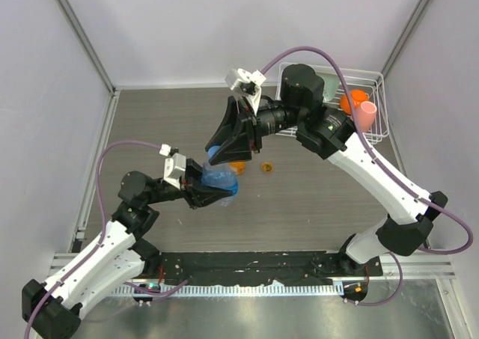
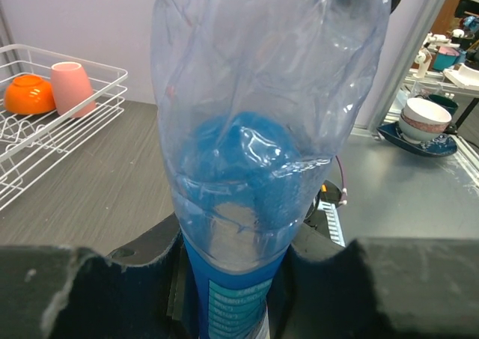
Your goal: Screw on the bottle caps
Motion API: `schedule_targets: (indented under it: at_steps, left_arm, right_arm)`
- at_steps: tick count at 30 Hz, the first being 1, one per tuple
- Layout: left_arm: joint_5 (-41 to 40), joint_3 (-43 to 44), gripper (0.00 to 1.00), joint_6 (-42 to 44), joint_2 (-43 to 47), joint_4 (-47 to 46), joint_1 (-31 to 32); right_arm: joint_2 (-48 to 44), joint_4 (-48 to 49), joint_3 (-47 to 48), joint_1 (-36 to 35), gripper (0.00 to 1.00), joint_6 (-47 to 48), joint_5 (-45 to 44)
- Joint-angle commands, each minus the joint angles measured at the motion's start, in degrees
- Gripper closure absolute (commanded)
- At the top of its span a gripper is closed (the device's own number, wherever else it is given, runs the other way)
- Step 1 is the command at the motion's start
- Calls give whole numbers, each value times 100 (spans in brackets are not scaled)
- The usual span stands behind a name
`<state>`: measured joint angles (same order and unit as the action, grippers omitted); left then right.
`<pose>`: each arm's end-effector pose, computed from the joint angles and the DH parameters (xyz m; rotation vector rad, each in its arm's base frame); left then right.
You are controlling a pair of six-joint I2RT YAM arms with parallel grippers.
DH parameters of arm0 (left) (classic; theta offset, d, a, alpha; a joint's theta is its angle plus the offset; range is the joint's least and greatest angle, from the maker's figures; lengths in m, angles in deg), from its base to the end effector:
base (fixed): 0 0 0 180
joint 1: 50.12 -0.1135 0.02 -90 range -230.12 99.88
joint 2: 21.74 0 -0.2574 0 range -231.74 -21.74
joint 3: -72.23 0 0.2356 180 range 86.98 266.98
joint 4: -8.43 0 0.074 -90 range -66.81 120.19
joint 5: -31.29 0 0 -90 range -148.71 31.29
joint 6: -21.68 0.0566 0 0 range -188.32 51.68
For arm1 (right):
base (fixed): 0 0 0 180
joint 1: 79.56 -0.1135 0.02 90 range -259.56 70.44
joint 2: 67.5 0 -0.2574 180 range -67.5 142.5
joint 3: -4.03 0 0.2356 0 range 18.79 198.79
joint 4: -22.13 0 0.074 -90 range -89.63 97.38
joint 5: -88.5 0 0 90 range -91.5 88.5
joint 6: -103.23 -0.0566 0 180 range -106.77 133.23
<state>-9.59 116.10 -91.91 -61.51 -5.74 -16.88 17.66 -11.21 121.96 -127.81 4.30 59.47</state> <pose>0.1125 -0.1249 0.3298 0.9073 1.1987 -1.3472 0.1614 0.2552 0.4965 -1.3977 1.1771 1.5641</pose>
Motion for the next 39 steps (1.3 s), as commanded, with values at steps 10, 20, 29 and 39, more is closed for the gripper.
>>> schedule_targets:
  at_steps: [10,20,29,39]
  left_arm:
    - [-1765,436,100,162,48,150,-124]
    - [-2144,463,100,838,66,309,-124]
    - [-2548,357,100,1199,136,467,-124]
    - [-2609,217,100,1287,206,563,-124]
  right_arm:
    - [-299,-734,-236,-272,93,506,-3287]
    - [-62,-795,-140,-1563,99,629,-6944]
    - [667,-795,255,-2417,99,207,-10349]
    - [1335,-1129,1458,-2637,52,181,-10976]
